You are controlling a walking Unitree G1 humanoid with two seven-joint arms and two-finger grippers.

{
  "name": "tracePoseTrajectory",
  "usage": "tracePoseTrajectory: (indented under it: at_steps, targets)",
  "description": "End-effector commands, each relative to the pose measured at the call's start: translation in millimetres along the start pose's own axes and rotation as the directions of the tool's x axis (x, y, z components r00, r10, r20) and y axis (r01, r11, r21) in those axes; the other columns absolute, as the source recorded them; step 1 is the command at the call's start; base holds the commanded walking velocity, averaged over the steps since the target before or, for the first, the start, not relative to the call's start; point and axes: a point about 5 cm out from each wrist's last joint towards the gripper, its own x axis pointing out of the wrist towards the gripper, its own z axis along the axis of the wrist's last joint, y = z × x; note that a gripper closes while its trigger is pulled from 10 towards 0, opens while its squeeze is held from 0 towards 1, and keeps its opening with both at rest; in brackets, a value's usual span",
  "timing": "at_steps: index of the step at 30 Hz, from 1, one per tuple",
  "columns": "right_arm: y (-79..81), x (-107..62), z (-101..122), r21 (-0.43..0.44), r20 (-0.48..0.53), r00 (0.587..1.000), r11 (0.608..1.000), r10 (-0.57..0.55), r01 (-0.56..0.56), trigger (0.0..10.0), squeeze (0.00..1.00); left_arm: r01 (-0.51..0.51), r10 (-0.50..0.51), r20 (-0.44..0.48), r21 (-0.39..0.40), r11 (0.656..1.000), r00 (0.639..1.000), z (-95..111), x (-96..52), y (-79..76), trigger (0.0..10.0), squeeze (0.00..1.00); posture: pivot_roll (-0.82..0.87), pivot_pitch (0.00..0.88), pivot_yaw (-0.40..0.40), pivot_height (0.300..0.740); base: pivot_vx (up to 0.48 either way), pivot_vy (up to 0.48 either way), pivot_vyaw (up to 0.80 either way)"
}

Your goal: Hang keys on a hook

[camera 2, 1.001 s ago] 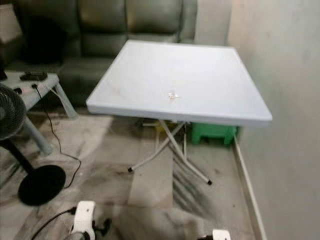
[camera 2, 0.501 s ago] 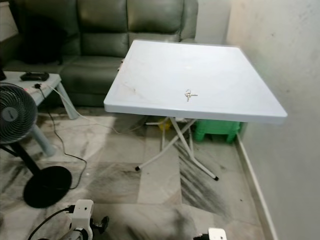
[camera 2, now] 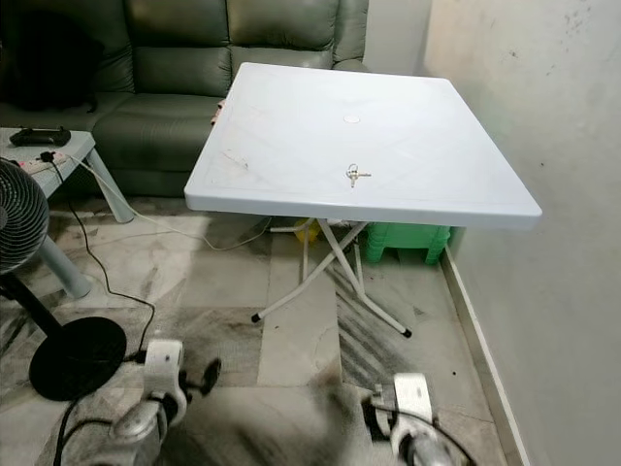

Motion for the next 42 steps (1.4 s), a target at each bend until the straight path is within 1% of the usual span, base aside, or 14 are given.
tracePoseTrajectory:
  at_steps: [1, 5, 9, 11, 14, 15, 19, 21, 26, 27, 28, 29, 34, 42]
  targets:
    - [1.3, 2.6, 16, 0.012, 0.096, 0.995, 1.0, 0.006, -0.007, 10.0, 0.0, -0.009, 0.01, 0.084, -0.013, 1.0, 0.996, 12, -0.2, 4.1, 10.0, 0.0, 0.0, 0.009, -0.034, 0.74, 0.0, 0.0, 0.0]
    - [9.8, 2.0, 56, 0.011, 0.286, 0.958, 1.0, 0.013, -0.017, 10.0, 0.0, 0.006, -0.004, 0.243, -0.009, 1.0, 0.97, 42, -5.3, 0.4, 10.0, 0.0, -0.01, 0.024, -0.033, 0.74, 0.0, 0.0, 0.0]
    - [15.4, -4.4, 73, -0.005, 0.356, 0.934, 1.0, 0.021, -0.021, 10.0, 0.0, 0.001, 0.009, 0.32, -0.029, 1.0, 0.948, 59, -12.5, -2.0, 10.0, 0.0, 0.0, 0.03, -0.033, 0.74, 0.0, 0.0, 0.0]
    - [19.8, -16.5, 86, -0.072, 0.425, 0.903, 0.997, 0.061, -0.033, 10.0, 0.0, 0.019, -0.021, 0.383, 0.009, 1.0, 0.924, 75, -22.7, -8.1, 10.0, 0.0, -0.01, 0.042, -0.038, 0.74, 0.0, 0.0, 0.0]
    - [20.0, -21.6, 87, -0.08, 0.431, 0.899, 0.996, 0.079, -0.049, 10.0, 0.0, 0.031, -0.034, 0.399, 0.014, 0.999, 0.916, 79, -27.3, -10.5, 10.0, 0.0, -0.01, 0.046, -0.042, 0.74, 0.0, 0.0, 0.0]
    - [19.0, -25.6, 88, -0.07, 0.431, 0.899, 0.996, 0.082, -0.058, 10.0, 1.0, 0.036, -0.04, 0.404, 0.018, 0.999, 0.914, 83, -30.3, -12.1, 10.0, 0.0, -0.01, 0.053, -0.043, 0.74, 0.0, 0.0, 0.0]
    - [21.0, -31.6, 92, -0.068, 0.438, 0.893, 0.994, 0.107, -0.086, 10.0, 1.0, 0.034, -0.052, 0.402, 0.05, 0.998, 0.914, 91, -34.7, -14.7, 10.0, 0.0, 0.0, 0.055, -0.043, 0.74, 0.0, 0.0, 0.0]
    - [20.6, -33.2, 93, -0.07, 0.43, 0.898, 0.995, 0.097, -0.074, 10.0, 1.0, 0.036, -0.053, 0.4, 0.048, 0.998, 0.915, 94, -36.5, -15.1, 10.0, 0.0, -0.01, 0.056, -0.041, 0.74, 0.0, 0.0, 0.0]
    - [20.6, -42.9, 107, -0.08, 0.471, 0.877, 0.994, 0.098, -0.068, 10.0, 1.0, 0.038, -0.048, 0.386, 0.034, 0.999, 0.921, 101, -42.8, -14.8, 10.0, 0.0, -0.01, 0.058, -0.036, 0.74, 0.0, 0.0, 0.0]
    - [20.9, -43.6, 109, -0.081, 0.472, 0.876, 0.994, 0.099, -0.068, 10.0, 0.88, 0.037, -0.047, 0.387, 0.032, 0.999, 0.921, 102, -43.7, -14.9, 10.0, 0.0, -0.01, 0.061, -0.035, 0.74, 0.0, 0.0, 0.0]
    - [21.2, -43.8, 110, -0.079, 0.472, 0.876, 0.994, 0.099, -0.07, 10.0, 0.88, 0.037, -0.046, 0.388, 0.031, 0.999, 0.92, 103, -44.1, -14.9, 10.0, 0.0, -0.01, 0.062, -0.035, 0.74, 0.0, 0.0, 0.0]
    - [21.9, -44.6, 112, -0.072, 0.479, 0.872, 0.994, 0.105, -0.08, 10.0, 0.0, 0.039, -0.048, 0.388, 0.03, 0.999, 0.92, 104, -44.7, -15.2, 10.0, 0.0, -0.01, 0.061, -0.034, 0.74, 0.0, 0.0, 0.0]
    - [23.2, -44.5, 123, -0.09, 0.499, 0.858, 0.992, 0.118, -0.084, 10.0, 0.0, 0.024, -0.037, 0.366, 0.041, 0.999, 0.93, 106, -42.6, -14.6, 10.0, 0.0, -0.01, 0.063, -0.037, 0.74, 0.0, 0.0, 0.0]
    - [28.3, -44.4, 127, -0.095, 0.495, 0.859, 0.991, 0.131, -0.096, 10.0, 0.0, 0.008, -0.024, 0.346, 0.05, 0.999, 0.938, 108, -41.1, -13.9, 10.0, 0.0, -0.01, 0.063, -0.038, 0.74, 0.346, 0.0, 0.0]
